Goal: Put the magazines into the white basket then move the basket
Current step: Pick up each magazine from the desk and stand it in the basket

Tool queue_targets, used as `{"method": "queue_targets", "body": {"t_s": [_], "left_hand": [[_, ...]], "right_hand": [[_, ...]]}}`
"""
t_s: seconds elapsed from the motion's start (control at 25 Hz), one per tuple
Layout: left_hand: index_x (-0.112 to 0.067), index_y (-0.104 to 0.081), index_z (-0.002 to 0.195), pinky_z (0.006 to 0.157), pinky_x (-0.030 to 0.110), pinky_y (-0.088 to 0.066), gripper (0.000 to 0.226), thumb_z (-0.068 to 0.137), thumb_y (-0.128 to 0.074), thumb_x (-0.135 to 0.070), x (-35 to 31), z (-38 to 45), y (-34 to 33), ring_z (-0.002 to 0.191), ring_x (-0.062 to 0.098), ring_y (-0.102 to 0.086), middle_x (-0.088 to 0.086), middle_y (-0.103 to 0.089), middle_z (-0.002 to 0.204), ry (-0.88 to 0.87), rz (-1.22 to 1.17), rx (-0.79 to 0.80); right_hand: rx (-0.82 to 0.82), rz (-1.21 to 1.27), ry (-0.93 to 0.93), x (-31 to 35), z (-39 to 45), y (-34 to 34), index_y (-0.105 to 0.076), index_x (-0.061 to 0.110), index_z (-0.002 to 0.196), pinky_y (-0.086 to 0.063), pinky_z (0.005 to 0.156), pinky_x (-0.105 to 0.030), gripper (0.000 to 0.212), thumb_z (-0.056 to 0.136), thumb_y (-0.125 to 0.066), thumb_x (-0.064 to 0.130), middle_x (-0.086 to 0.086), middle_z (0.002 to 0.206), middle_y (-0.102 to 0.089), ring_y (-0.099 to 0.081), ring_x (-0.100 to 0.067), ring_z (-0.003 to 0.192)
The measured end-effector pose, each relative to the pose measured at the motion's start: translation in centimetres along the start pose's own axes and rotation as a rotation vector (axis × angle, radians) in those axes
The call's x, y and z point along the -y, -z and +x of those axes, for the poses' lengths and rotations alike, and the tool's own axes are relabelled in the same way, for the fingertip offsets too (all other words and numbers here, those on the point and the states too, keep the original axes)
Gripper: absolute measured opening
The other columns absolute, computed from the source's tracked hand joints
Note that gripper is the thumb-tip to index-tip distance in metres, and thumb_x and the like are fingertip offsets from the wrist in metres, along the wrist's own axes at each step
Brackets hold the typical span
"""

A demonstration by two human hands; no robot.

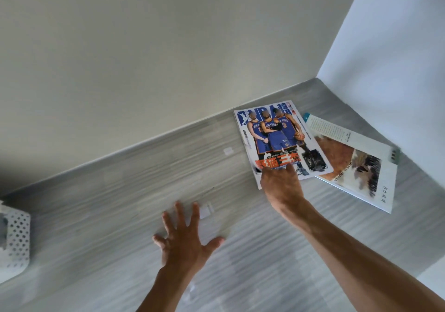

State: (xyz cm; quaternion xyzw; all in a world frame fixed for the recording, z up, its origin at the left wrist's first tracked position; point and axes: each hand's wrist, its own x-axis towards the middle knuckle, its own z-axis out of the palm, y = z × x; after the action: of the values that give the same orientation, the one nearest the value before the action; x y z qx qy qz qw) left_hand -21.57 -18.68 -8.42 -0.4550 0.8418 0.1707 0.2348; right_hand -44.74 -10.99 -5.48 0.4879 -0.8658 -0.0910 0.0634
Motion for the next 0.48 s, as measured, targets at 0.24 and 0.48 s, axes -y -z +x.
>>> {"method": "queue_targets", "body": {"t_s": [0.24,0.48], "left_hand": [[-0.034,-0.011,0.154,0.112,0.047,-0.034,0.069,0.094,-0.045,-0.038,3.3,-1.8,1.1,0.150,0.024,-0.018,-0.003,-0.009,0.165,-0.125,-0.195,-0.181],[-0.040,-0.009,0.153,0.118,0.045,-0.029,0.081,0.091,-0.054,-0.015,4.9,-3.4,-0.1,0.152,0.024,0.002,0.003,0.006,0.164,-0.238,-0.084,-0.102]], "right_hand": [[-0.050,0.304,0.321,9.5,-10.8,2.5,-0.073,0.012,0.076,-0.055,0.077,-0.034,0.015,0.063,-0.076,0.019,-0.005,0.065,-0.071,-0.066,-0.021,0.062],[0.003,0.542,-0.180,7.4,-11.0,0.2,-0.061,0.018,0.102,-0.052,0.071,-0.038,0.031,0.086,-0.057,0.044,-0.002,0.102,-0.067,-0.063,-0.028,0.086]]}}
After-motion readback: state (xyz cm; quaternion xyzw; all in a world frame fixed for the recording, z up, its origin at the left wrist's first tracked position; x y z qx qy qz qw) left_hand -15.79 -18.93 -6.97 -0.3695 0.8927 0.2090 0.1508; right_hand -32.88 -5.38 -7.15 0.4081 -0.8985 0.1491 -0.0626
